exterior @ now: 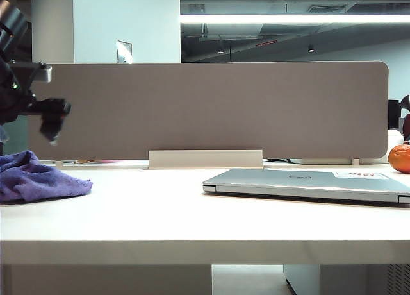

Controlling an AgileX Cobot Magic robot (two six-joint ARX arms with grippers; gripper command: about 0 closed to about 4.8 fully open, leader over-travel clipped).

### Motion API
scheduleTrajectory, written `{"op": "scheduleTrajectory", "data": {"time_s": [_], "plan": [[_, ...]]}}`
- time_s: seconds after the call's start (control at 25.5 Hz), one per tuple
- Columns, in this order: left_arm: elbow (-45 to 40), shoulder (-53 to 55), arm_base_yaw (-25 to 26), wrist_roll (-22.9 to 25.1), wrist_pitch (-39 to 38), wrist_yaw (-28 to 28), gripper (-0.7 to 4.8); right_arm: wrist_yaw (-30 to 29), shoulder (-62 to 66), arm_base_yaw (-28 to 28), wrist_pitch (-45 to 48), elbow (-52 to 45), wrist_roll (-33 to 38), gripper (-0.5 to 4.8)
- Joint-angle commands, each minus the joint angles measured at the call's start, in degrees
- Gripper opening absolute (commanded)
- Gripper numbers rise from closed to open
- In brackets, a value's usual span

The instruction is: Pick up the purple rag and put it over the laptop.

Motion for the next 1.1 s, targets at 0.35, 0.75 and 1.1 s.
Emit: {"op": "scheduleTrajectory", "data": {"time_s": [0.35, 0.75, 1.1], "plan": [[0.1, 4.4, 0.4, 1.9, -3.8, -3.3, 4.79, -0.2, -0.1, 0.0, 0.2, -0.3, 0.0, -0.08], [0.1, 7.5, 0.3, 0.5, -6.6, -1.2, 1.97, -0.1, -0.1, 0.0, 0.2, -0.3, 0.0, -0.08], [0.2, 5.7, -0.9, -1.2, 0.4, 12.6, -0.06, 0.0, -0.1, 0.0, 0.2, -0.3, 0.0, -0.08]]}}
